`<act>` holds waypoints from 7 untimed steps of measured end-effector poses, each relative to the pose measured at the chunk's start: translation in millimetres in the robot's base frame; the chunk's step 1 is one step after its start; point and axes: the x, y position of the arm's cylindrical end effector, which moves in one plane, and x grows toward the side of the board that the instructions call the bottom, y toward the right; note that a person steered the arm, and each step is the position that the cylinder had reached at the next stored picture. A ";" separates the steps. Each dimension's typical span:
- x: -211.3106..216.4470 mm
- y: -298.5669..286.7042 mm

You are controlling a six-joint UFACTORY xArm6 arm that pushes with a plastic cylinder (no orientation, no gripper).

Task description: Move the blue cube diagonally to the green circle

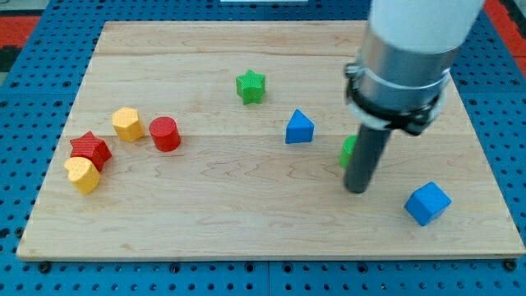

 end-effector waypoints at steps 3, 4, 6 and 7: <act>-53.5 -62.0; -73.5 -138.7; -127.5 -202.4; -136.6 -200.3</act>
